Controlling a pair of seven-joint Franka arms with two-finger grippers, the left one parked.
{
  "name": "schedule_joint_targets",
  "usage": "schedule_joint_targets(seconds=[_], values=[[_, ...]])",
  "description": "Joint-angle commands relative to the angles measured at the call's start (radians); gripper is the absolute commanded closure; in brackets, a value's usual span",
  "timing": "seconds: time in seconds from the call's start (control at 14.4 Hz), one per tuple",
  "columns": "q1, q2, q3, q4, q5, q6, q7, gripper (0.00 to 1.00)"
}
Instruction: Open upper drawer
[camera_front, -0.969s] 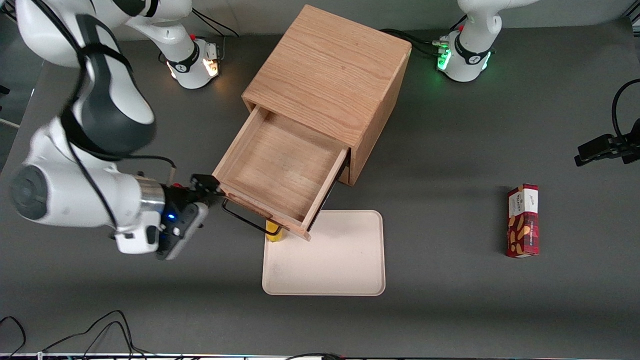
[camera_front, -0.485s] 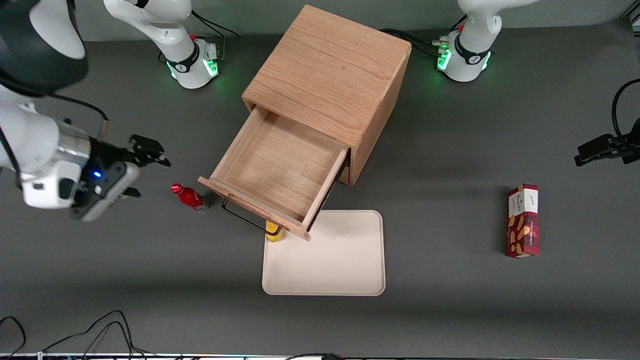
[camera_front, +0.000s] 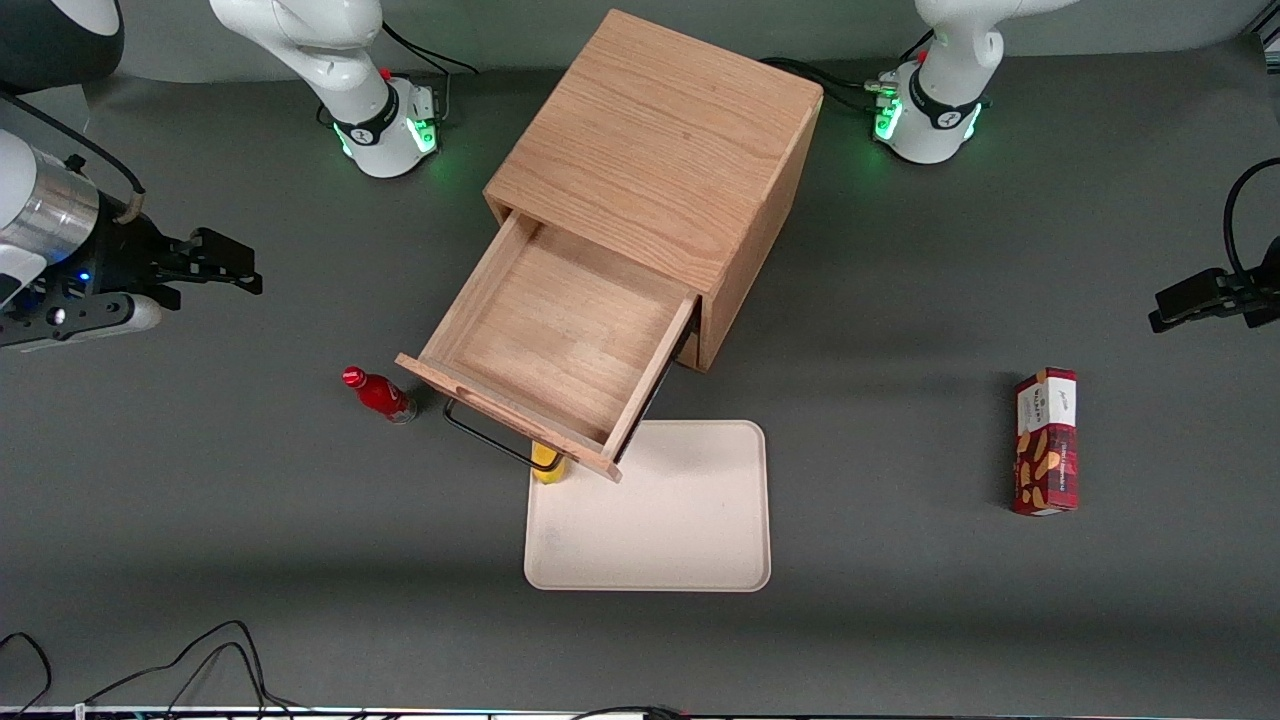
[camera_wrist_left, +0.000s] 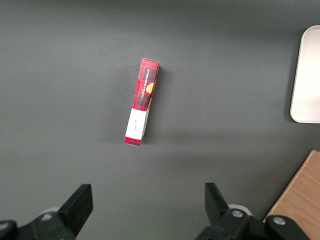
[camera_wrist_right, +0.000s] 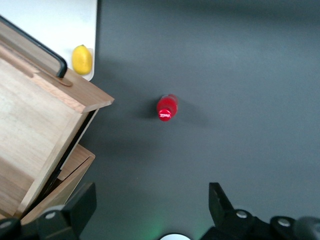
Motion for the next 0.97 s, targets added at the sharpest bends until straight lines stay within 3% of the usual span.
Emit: schedule_joint_targets(seconds=[0.0, 0.14, 0.35, 0.55, 0.69, 0.76, 0.9], values=[[-0.027, -0.032, 0.003, -0.017, -0.018, -0.053, 0.041, 0.0], [-0.088, -0.049, 0.015, -0.014, -0.011, -0.097, 0.073, 0.0], [-0.095, -0.119, 0.018, -0.072, -0.02, -0.096, 0.1, 0.0], [-0.096, -0.271, 0.014, -0.259, 0.014, 0.019, 0.108, 0.0], [-0.081, -0.285, -0.002, -0.288, 0.035, 0.042, 0.107, 0.0], [-0.005, -0.276, -0.046, -0.288, 0.028, 0.048, 0.108, 0.0], [0.195, -0.268, -0.26, -0.285, 0.021, 0.048, 0.117, 0.0]])
